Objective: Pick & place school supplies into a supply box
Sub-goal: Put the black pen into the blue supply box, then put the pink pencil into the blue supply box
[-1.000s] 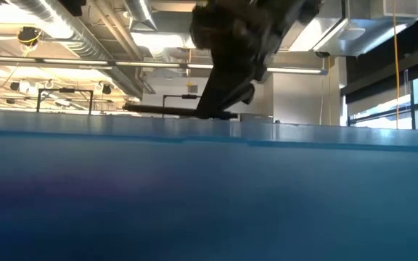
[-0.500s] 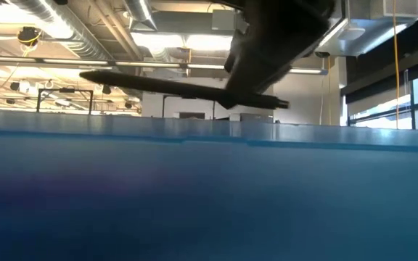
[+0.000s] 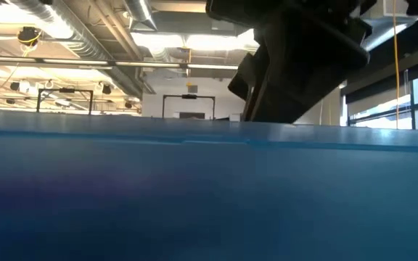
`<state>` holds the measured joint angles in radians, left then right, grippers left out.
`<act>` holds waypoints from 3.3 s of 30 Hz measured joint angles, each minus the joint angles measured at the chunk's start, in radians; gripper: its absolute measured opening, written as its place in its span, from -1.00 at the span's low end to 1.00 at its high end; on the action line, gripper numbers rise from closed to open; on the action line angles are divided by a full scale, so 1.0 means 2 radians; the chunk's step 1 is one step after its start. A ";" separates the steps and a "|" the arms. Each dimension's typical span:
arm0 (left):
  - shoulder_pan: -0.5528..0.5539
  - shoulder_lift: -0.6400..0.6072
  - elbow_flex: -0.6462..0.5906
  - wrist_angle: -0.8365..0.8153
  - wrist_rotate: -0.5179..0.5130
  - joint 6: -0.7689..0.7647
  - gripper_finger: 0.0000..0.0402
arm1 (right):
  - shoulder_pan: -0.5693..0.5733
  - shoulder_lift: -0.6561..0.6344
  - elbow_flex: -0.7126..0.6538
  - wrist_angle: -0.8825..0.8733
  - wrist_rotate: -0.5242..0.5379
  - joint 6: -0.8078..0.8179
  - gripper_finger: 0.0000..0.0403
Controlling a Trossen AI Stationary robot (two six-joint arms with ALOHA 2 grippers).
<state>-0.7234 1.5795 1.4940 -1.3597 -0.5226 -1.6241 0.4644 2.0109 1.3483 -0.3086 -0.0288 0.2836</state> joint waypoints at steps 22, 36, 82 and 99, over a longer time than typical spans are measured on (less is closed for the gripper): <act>-0.036 0.100 -0.040 -0.104 0.253 -0.206 -0.30 | 0.000 0.002 0.000 0.003 0.000 0.005 -0.45; -0.081 -0.011 -0.250 0.068 0.271 -0.345 -0.30 | 0.000 0.002 0.000 0.002 0.000 0.028 -0.38; -0.056 -0.044 -0.428 0.323 0.226 -0.273 -0.66 | -0.041 0.002 0.000 -0.002 0.000 -0.019 -0.38; 0.011 -0.056 -0.426 0.339 0.233 -0.202 -0.94 | -0.044 0.002 0.000 -0.001 0.001 -0.028 -0.38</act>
<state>-0.7014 1.4670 0.6411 -0.6824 -0.0571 -2.0274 0.3759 2.0140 1.3483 -0.3105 -0.0277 0.2268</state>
